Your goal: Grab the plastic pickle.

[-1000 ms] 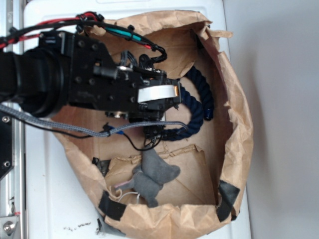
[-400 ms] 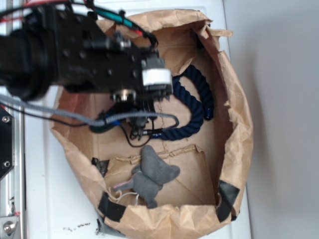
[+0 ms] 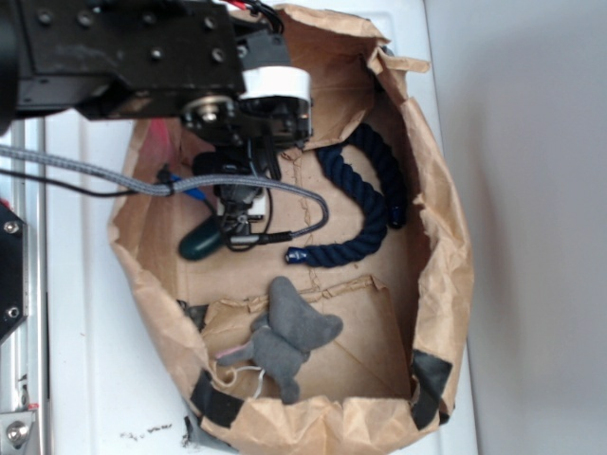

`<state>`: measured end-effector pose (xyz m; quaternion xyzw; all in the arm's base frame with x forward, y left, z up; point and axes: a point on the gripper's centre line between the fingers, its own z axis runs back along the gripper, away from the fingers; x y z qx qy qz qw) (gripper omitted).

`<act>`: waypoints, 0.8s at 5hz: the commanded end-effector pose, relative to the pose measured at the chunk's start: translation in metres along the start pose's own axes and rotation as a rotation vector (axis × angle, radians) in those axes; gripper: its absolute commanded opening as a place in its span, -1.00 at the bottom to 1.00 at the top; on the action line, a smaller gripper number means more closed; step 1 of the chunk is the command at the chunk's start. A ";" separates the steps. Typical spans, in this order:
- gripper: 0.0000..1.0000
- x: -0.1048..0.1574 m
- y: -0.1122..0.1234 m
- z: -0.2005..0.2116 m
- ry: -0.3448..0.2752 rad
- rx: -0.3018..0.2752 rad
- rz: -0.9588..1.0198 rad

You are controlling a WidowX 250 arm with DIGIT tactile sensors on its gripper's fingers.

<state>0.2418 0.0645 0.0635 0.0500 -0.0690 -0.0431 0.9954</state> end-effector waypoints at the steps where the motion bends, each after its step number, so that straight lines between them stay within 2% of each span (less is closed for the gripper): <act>1: 1.00 -0.016 0.007 -0.020 -0.018 0.060 -0.100; 2: 1.00 -0.021 0.001 -0.033 -0.027 0.078 -0.113; 3: 1.00 -0.018 -0.010 -0.057 -0.064 0.130 -0.081; 4: -1.00 -0.011 -0.017 -0.057 -0.062 0.137 -0.040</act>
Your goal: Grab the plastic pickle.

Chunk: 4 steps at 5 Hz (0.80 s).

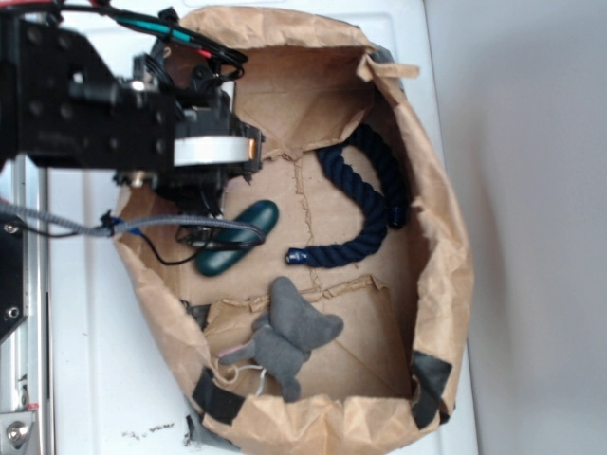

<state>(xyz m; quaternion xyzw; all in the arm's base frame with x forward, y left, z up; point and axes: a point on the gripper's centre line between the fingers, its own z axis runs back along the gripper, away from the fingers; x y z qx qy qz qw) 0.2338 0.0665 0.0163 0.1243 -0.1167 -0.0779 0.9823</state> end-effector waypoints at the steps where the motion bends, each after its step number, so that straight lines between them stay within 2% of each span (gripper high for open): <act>1: -1.00 0.014 -0.014 0.003 0.053 -0.030 0.071; 3: -1.00 0.034 -0.006 0.056 0.096 -0.104 0.114; 4: -1.00 0.042 -0.002 0.091 0.086 -0.156 0.134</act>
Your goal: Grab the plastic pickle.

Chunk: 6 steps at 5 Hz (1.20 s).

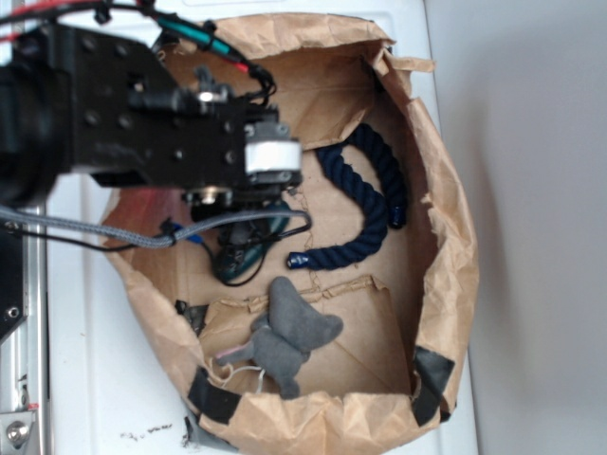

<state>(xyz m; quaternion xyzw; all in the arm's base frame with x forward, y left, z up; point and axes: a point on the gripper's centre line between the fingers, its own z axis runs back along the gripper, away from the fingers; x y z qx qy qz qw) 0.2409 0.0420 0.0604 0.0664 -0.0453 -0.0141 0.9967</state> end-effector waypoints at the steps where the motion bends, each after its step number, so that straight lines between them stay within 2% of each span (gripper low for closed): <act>1: -1.00 0.018 -0.007 0.076 -0.058 -0.076 -0.011; 2: -1.00 0.016 -0.012 0.097 -0.066 -0.101 -0.036; 3: -1.00 0.015 -0.015 0.097 -0.076 -0.097 -0.044; 4: 1.00 0.011 -0.008 0.087 -0.091 -0.080 -0.035; 5: 1.00 0.012 0.001 0.075 -0.076 -0.077 -0.023; 6: 1.00 0.013 0.006 0.061 0.043 -0.090 0.102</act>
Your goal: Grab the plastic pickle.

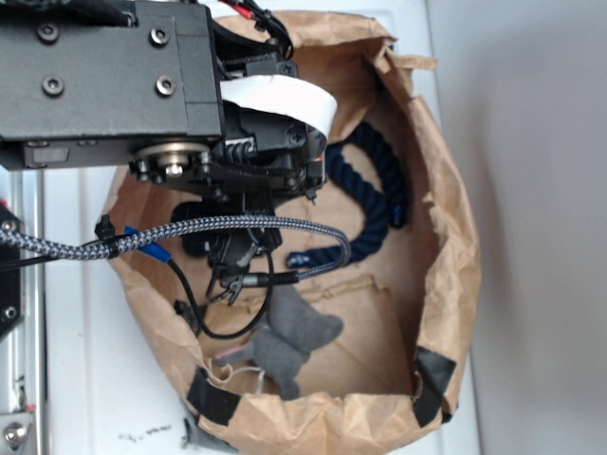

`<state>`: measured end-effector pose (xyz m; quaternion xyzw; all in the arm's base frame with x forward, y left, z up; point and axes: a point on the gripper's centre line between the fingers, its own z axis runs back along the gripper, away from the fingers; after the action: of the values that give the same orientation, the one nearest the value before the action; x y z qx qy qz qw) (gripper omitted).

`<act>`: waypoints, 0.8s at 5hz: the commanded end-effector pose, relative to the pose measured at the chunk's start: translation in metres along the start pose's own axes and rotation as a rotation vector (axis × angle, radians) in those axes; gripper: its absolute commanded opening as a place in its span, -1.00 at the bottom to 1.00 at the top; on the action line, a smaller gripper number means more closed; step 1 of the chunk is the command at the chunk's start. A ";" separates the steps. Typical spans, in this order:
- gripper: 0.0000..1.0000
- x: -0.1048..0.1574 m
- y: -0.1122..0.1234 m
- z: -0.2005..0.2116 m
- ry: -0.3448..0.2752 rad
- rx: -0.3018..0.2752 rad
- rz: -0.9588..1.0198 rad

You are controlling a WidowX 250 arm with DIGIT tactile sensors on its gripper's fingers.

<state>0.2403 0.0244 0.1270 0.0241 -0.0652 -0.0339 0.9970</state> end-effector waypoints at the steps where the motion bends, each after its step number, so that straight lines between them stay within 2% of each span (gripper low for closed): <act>1: 1.00 0.007 0.020 -0.032 0.199 0.004 0.384; 2: 1.00 0.008 0.031 -0.061 0.276 0.038 0.552; 3: 1.00 0.000 0.034 -0.082 0.216 0.032 0.578; 4: 1.00 -0.011 0.031 -0.090 0.109 -0.025 0.548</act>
<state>0.2365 0.0496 0.0234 -0.0071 0.0146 0.2280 0.9735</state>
